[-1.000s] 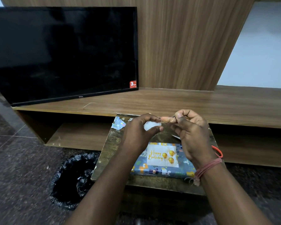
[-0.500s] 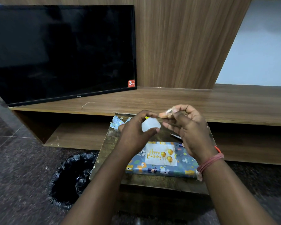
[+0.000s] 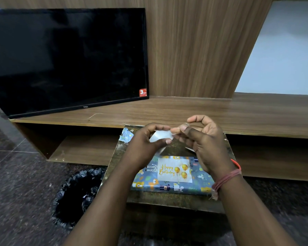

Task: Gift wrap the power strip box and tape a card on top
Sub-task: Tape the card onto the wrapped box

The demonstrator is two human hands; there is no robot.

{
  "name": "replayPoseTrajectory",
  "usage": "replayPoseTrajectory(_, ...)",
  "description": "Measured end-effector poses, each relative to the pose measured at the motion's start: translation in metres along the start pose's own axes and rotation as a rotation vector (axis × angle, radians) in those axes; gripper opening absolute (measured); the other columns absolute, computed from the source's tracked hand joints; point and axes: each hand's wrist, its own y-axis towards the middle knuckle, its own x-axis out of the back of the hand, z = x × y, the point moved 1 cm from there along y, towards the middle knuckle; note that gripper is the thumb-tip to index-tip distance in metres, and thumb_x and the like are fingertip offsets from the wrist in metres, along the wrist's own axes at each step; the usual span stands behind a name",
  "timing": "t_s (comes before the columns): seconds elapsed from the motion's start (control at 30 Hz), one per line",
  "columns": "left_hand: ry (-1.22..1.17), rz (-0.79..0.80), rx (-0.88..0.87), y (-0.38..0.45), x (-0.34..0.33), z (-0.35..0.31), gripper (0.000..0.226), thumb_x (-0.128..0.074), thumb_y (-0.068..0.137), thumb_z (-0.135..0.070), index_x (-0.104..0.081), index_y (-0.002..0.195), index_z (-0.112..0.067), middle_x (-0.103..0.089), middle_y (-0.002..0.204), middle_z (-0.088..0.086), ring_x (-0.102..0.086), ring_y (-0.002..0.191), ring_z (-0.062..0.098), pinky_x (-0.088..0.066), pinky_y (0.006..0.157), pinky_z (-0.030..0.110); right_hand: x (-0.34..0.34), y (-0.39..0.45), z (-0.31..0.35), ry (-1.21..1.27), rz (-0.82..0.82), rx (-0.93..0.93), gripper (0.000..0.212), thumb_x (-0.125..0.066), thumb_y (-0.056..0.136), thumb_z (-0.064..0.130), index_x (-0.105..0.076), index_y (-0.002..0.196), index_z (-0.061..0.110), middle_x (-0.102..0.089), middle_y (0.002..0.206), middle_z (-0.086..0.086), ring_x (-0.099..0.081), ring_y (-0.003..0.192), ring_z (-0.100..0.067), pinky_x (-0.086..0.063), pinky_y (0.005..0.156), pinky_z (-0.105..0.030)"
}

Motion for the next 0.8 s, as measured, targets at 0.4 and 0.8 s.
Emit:
replayPoseTrajectory(0.4,-0.231,0.086,0.082,-0.003,0.005,-0.005,0.057,-0.071,0.091,-0.001,-0.051,0.139,-0.024,-0.076,0.107,0.015,-0.074,0.096,0.032,-0.06,0.081,0.045,-0.001,-0.004,-0.005,-0.486,0.104,0.298,0.085,-0.064,0.092,-0.005,-0.025,0.155,0.037,-0.06,0.123,-0.003,-0.073,0.1,-0.017,-0.053,0.101,-0.032)
replayPoseTrajectory(0.8,-0.248,0.153,0.087,-0.004,0.013,-0.002,0.048,-0.064,0.094,0.003,-0.059,0.133,-0.024,-0.074,0.105,0.015,-0.072,0.093,0.026,-0.057,0.073,0.033,-0.001,0.0,-0.016,-0.708,0.23,0.339,0.094,-0.061,0.094,0.0,-0.013,0.155,0.052,-0.053,0.115,-0.001,-0.062,0.086,-0.022,-0.05,0.082,-0.027)
